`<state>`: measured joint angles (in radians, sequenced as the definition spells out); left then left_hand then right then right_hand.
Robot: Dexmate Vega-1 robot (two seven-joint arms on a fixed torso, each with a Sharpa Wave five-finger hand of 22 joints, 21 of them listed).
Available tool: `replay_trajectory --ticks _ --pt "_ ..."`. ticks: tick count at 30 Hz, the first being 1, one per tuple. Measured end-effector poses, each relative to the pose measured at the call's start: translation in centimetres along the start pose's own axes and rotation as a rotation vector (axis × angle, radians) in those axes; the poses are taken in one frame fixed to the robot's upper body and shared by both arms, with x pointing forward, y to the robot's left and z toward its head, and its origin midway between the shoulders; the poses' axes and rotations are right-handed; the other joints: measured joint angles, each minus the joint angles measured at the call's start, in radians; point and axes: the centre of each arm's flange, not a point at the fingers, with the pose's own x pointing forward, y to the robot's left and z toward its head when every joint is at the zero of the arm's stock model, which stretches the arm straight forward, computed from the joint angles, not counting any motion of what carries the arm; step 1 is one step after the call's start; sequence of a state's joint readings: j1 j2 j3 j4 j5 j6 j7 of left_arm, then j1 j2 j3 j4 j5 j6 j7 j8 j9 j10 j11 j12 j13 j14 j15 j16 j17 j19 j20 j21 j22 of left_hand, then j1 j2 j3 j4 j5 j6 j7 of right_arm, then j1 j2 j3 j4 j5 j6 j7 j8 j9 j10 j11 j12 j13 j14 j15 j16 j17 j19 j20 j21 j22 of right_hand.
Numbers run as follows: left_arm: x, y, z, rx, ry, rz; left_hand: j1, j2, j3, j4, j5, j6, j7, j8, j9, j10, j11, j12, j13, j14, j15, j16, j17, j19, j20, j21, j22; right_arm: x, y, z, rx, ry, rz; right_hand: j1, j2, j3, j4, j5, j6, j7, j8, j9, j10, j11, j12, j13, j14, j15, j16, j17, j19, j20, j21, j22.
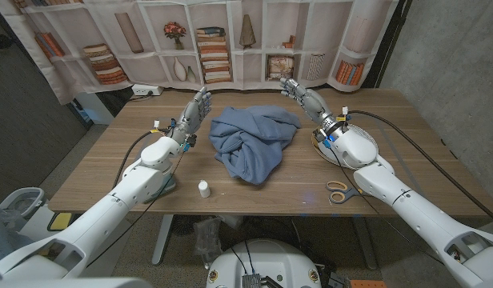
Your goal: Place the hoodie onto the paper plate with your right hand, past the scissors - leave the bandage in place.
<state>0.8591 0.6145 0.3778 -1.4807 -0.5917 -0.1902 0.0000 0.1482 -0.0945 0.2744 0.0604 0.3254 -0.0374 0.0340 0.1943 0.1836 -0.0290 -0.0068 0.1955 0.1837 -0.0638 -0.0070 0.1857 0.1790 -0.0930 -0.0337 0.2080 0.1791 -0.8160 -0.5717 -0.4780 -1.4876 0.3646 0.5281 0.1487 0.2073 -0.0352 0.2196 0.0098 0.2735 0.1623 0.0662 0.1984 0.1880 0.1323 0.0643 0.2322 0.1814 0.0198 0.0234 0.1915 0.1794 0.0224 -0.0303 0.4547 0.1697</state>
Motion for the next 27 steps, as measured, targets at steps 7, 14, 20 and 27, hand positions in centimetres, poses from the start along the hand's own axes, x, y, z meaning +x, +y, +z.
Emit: replay_trajectory --ticks 7,14,20,27 --pt "0.1 0.0 0.0 0.000 0.000 -0.004 0.000 0.000 0.000 0.000 0.000 0.004 0.004 0.000 0.000 0.003 0.003 0.000 0.000 0.005 0.005 0.000 0.000 0.000 0.000 0.000 0.000 0.1 0.4 0.0 -0.017 -0.004 0.007 0.000 0.000 0.000 0.000 0.000 0.000 0.000 0.000 0.000 0.000 0.000 0.000 0.000 0.000 0.000 0.000 0.000 0.000 0.000 -0.003 0.000" --pt "0.0 0.0 -0.1 0.002 0.004 -0.005 0.000 0.000 0.000 0.000 0.000 0.005 0.005 0.000 0.000 0.003 0.003 0.000 0.000 0.005 0.005 0.000 0.000 0.000 0.000 0.000 0.000 0.3 0.7 -0.1 -0.045 -0.009 0.003 0.000 0.000 0.004 -0.004 0.000 -0.005 -0.006 0.000 0.000 0.000 0.000 0.000 0.003 0.000 0.000 0.000 0.000 0.000 0.000 -0.008 0.000" --pt "-0.2 0.1 -0.1 0.002 0.006 -0.005 0.000 0.000 -0.004 -0.004 0.000 0.005 0.005 0.000 0.000 0.009 0.008 0.000 0.000 0.010 0.010 0.000 0.000 0.000 0.000 0.000 0.000 0.7 1.2 -0.1 -0.077 -0.016 -0.001 0.005 0.005 0.001 -0.007 0.000 -0.005 -0.006 0.000 0.000 -0.004 -0.004 -0.008 0.003 0.000 0.000 0.000 0.000 0.000 0.000 -0.012 0.000" --pt "-0.3 0.4 -0.1 0.003 0.006 -0.002 0.000 0.000 -0.004 -0.004 0.000 0.005 0.005 0.000 0.000 0.009 0.008 0.005 0.000 0.010 0.010 0.000 0.000 0.004 -0.004 0.000 0.000 1.2 1.5 -0.1 -0.106 -0.026 0.002 0.005 0.005 0.002 -0.011 0.000 -0.009 -0.009 0.000 0.000 -0.004 -0.004 -0.008 0.003 0.000 0.000 0.000 0.000 0.000 0.000 -0.012 0.000"
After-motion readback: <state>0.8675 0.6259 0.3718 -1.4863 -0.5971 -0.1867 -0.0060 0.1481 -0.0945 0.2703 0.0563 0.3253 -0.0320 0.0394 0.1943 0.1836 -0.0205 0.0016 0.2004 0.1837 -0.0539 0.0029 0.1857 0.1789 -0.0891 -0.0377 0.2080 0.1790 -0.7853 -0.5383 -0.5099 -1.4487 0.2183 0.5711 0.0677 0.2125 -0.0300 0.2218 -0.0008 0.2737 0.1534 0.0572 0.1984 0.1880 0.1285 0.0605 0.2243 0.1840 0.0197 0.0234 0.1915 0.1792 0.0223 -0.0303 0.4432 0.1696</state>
